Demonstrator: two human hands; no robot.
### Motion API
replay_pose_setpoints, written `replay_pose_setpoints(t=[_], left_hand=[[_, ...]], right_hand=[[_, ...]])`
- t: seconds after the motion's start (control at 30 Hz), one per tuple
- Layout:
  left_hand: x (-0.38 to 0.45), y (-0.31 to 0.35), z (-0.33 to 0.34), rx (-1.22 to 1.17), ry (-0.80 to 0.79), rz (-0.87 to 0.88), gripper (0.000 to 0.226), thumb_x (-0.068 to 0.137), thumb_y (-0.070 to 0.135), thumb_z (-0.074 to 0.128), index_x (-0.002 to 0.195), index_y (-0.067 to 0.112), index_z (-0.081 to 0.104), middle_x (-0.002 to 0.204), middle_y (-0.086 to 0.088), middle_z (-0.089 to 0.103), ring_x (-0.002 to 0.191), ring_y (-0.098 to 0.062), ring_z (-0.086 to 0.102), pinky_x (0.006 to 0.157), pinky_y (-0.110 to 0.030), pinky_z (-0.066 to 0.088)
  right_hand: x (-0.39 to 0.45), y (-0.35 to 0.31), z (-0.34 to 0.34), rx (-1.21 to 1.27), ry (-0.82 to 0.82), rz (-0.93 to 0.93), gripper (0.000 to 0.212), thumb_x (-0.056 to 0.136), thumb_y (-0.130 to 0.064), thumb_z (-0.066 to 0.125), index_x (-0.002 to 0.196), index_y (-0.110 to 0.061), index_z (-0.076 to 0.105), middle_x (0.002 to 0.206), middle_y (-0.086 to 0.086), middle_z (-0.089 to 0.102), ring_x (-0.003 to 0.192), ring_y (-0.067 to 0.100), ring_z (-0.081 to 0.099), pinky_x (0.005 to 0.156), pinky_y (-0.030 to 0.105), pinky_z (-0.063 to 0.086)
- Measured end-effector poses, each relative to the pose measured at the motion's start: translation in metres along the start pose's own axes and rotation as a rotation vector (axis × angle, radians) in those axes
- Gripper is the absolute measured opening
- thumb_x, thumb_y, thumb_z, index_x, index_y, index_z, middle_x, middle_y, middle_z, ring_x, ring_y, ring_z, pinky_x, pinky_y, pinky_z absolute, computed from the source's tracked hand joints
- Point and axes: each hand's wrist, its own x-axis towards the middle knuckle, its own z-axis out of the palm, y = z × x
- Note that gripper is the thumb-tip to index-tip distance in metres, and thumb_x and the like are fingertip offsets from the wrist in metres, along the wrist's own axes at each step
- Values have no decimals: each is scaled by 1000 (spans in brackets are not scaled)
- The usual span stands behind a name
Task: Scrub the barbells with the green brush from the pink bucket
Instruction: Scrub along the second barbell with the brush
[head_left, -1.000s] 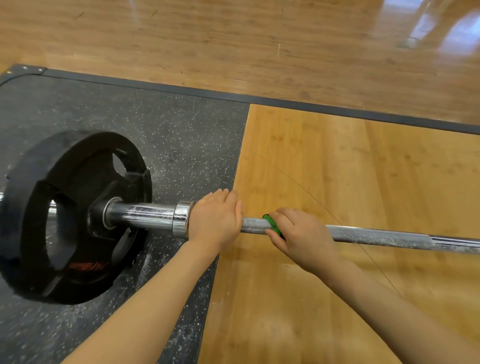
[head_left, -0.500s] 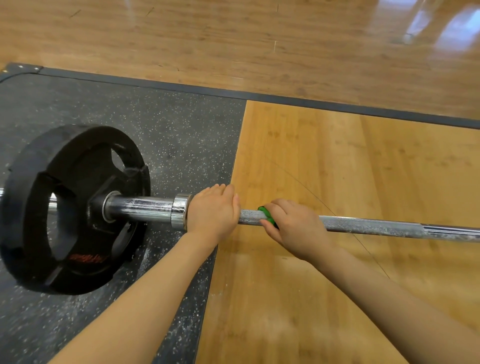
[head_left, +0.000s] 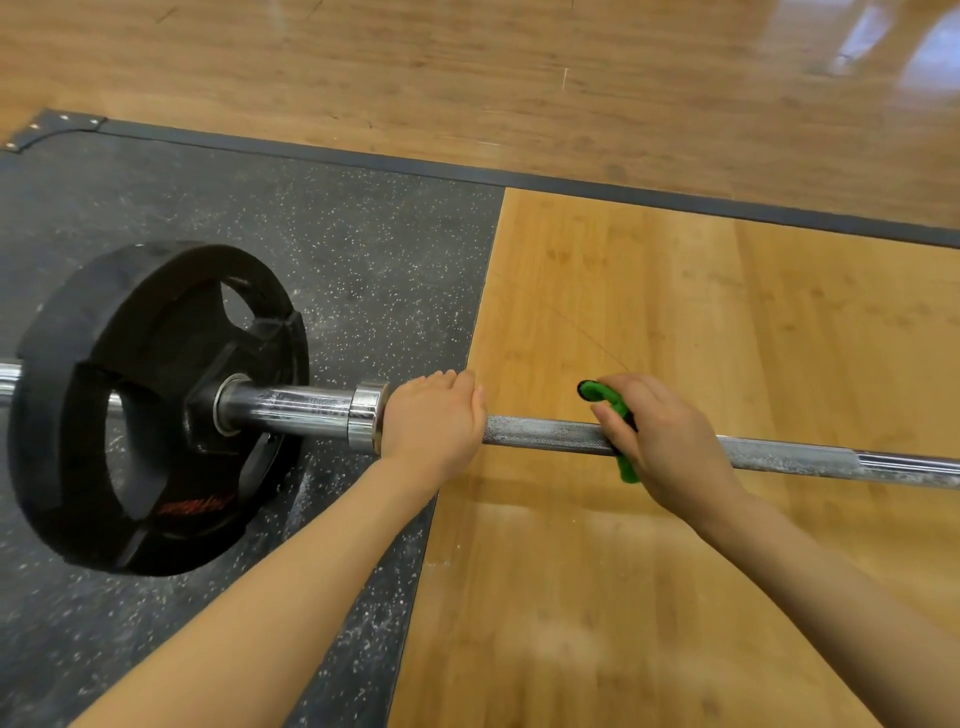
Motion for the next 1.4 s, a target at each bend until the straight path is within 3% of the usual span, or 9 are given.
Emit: replay_pose_setpoints(t=[0.23, 0.33, 0.47, 0.53, 0.6, 0.7, 0.87, 1.07, 1.4], left_hand=[[-20, 1, -9, -28, -193, -10, 46, 92, 29, 30, 92, 7, 70, 77, -6, 70, 71, -26, 67, 61, -35, 53], [-30, 4, -15, -38, -279, -21, 54, 92, 33, 24, 99, 6, 69, 84, -8, 70, 80, -27, 67, 69, -37, 53], [-43, 8, -28, -59, -314, -47, 81, 84, 43, -4, 126, 11, 57, 117, -5, 64, 108, -24, 59, 90, -37, 42], [-47, 10, -35, -86, -303, -89, 70, 92, 43, 0, 135, 15, 49, 133, -2, 56, 122, -21, 51, 98, -33, 37], [-50, 11, -39, -118, -281, -119, 48, 102, 35, 20, 139, 16, 44, 143, -2, 49, 130, -19, 45, 104, -30, 32], [-53, 11, -35, -167, -256, -160, 42, 102, 31, 31, 135, 11, 50, 138, -7, 54, 128, -23, 49, 107, -34, 34], [-66, 12, -29, -178, -218, -150, 47, 93, 30, 29, 113, 7, 64, 111, -11, 69, 105, -28, 65, 88, -39, 51], [-74, 12, -30, -202, -195, -152, 45, 93, 28, 31, 116, 4, 62, 113, -14, 68, 107, -30, 64, 91, -40, 50], [-71, 12, -31, -223, -184, -136, 47, 93, 28, 29, 117, 4, 62, 116, -14, 67, 110, -29, 63, 93, -41, 49]], right_hand=[[-13, -1, -13, -20, -40, 37, 56, 94, -54, 38, 117, -9, 63, 105, 0, 62, 92, 17, 56, 71, 18, 32], [-19, -1, -16, 8, -48, 64, 48, 97, -46, 39, 118, -9, 62, 106, 1, 62, 93, 19, 57, 74, 24, 37], [-25, -10, -20, 21, -40, 53, 55, 94, -50, 33, 119, -10, 62, 106, 2, 63, 92, 20, 57, 73, 29, 44], [-27, -16, -20, 36, -23, 27, 51, 97, -48, 37, 118, -10, 62, 105, 2, 63, 91, 17, 54, 72, 26, 41], [-27, -22, -15, 33, 2, -14, 47, 99, -48, 40, 115, -10, 63, 104, 2, 63, 90, 13, 51, 69, 22, 37], [-31, -36, -3, 53, -23, -68, 49, 93, -46, 39, 113, -9, 63, 105, 2, 63, 88, 13, 51, 67, 18, 32], [-40, -61, 30, -84, -53, -227, 47, 92, -44, 40, 106, -7, 66, 99, 5, 67, 77, 24, 63, 61, 27, 50], [-62, -73, 55, -121, -128, -342, 46, 93, -45, 39, 102, -11, 67, 93, 2, 66, 73, 23, 62, 58, 28, 51], [-84, -14, 24, -209, -8, -339, 57, 102, -48, 30, 103, -7, 70, 96, 4, 68, 74, 23, 64, 58, 29, 51]])
